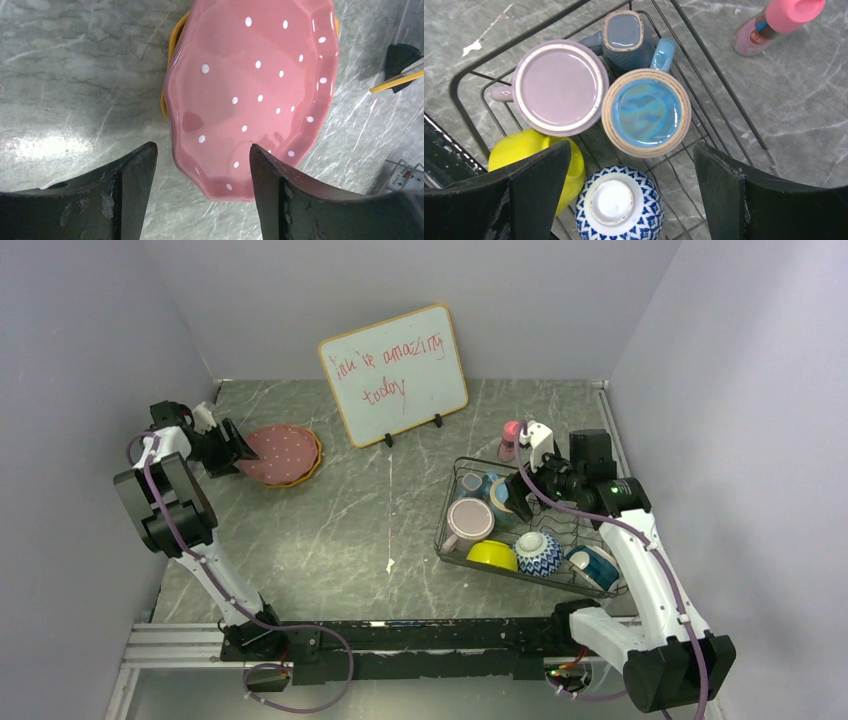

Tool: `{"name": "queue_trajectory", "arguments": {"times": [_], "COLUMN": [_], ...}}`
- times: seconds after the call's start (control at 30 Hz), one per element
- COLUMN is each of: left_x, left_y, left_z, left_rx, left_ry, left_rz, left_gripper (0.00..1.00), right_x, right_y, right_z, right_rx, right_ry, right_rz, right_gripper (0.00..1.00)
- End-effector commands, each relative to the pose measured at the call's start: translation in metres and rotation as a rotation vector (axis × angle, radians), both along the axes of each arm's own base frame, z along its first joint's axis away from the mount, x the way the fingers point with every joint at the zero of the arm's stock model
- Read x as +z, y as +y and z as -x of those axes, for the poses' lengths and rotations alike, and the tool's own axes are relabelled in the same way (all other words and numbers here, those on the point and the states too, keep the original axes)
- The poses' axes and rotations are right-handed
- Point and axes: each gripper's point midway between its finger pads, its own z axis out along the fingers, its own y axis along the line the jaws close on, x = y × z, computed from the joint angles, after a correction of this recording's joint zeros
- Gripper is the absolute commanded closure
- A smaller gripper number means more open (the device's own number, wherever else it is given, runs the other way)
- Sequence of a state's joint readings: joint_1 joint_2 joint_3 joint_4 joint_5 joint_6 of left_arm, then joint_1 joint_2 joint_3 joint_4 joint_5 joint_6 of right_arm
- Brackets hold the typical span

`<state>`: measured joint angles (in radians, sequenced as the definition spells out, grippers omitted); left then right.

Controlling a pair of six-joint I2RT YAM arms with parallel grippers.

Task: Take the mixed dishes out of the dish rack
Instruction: Place the plate at the center of the board.

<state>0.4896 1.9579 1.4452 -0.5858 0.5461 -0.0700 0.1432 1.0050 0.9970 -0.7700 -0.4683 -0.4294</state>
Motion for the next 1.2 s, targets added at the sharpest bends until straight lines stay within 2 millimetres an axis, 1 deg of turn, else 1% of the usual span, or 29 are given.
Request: {"name": "queue_trajectory", "arguments": {"times": [0.0,0.17,0.3,0.43,0.6,0.9,1.17], "left_x": [0.002,0.004,0.005,0.006,0.004,0.003,0.005], "left_y": [0.001,-0.003,-0.008,-0.009,-0.01,-0.021,-0.031], "left_z": [0.002,0.003,0.003,0.003,0.004,0.003,0.004], "left_rx": [-0.069,-0.106,-0.143,-0.163,-0.194,-0.258,-0.29], "left_ry": [0.021,0.022,0.029,0.04,0.066,0.09,0.096], "left_rz": [-0.073,-0.116,-0.168,-0.229,-0.321,-0.408,-0.406], "left_gripper": [0.27,0.27,0.28,0.29,0.29,0.28,0.28], "right_x": [-0.005,-0.016,-0.022,-0.026,-0.029,-0.033,-0.038], "right_y": [-0.01,-0.01,-0.01,-0.009,-0.009,-0.009,-0.008], "right_z": [-0.006,-0.007,-0.008,-0.007,-0.006,-0.005,-0.005], "right_rx": [-0.016,-0.009,-0.009,-0.003,0.0,0.004,0.01], "right_ry": [-0.006,0.025,0.038,0.048,0.056,0.062,0.069], "right_rz": [0.065,0.074,0.076,0.075,0.075,0.076,0.073], "right_gripper": [0.02,0.01,0.01,0.01,0.01,0.01,0.01]}}
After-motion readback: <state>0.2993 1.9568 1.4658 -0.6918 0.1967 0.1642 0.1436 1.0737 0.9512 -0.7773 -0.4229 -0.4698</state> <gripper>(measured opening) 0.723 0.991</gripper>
